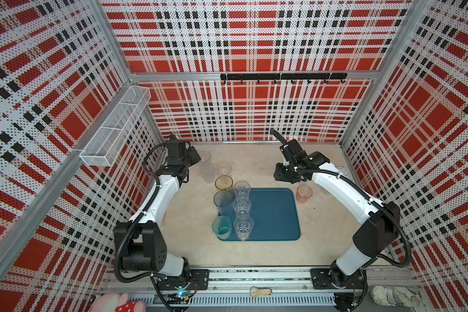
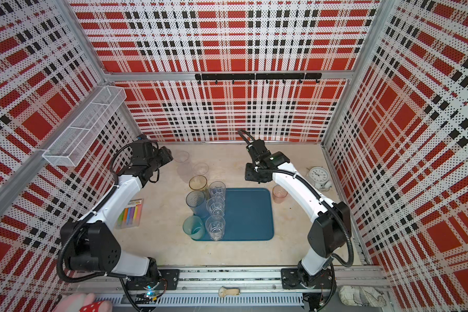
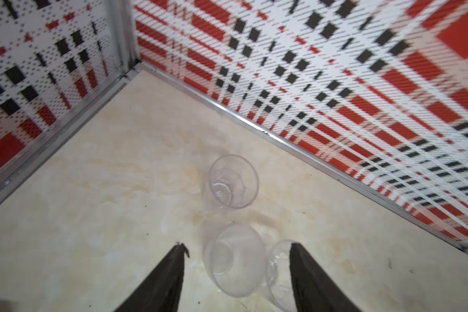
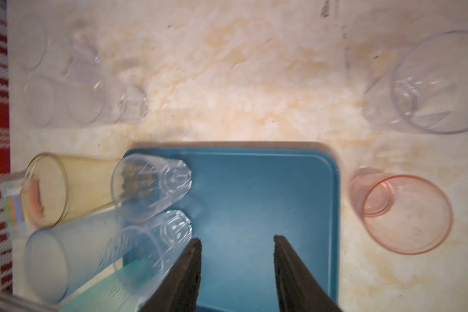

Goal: Place the glasses into the tray
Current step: Pick up the glass from the top-right of the table.

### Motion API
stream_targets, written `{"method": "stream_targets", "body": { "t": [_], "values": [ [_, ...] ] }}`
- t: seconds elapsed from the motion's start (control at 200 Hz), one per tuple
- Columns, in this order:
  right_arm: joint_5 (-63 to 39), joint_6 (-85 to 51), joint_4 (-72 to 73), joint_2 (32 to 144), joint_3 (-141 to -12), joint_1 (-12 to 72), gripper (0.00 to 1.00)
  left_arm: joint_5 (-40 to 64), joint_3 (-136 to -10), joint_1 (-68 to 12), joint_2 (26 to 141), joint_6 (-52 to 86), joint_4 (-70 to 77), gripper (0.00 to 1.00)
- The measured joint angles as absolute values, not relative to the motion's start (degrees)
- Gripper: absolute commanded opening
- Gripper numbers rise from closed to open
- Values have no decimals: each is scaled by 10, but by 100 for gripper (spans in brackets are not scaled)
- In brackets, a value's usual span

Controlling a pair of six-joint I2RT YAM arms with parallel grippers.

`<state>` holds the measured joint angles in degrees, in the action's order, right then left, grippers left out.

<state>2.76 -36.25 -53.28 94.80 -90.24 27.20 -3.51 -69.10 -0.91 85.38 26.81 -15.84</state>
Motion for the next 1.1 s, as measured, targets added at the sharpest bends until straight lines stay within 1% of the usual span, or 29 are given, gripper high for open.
{"method": "stream_targets", "body": {
  "t": [0.165, 0.321, 0.496, 0.656, 0.746, 0.897, 1.102],
  "values": [
    [87, -349, -506, 948, -893, 157, 49, -39, -656, -25, 857, 280, -156, 65],
    [116, -342, -473, 964, -867, 78, 49, -54, -632, -51, 857, 283, -156, 66],
    [111, -336, -447, 997, -827, 53, 49, -84, -632, -84, 846, 281, -154, 66],
    [92, -328, -424, 1027, -822, 47, 45, -104, -633, -116, 836, 276, -154, 67],
    [83, -326, -409, 1038, -818, 47, 42, -107, -633, -127, 837, 274, -154, 67],
    [73, -324, -393, 1058, -816, 47, 34, -109, -633, -132, 837, 269, -154, 67],
    [67, -318, -382, 1074, -816, 47, 17, -109, -633, -133, 837, 267, -154, 67]
  ]
}}
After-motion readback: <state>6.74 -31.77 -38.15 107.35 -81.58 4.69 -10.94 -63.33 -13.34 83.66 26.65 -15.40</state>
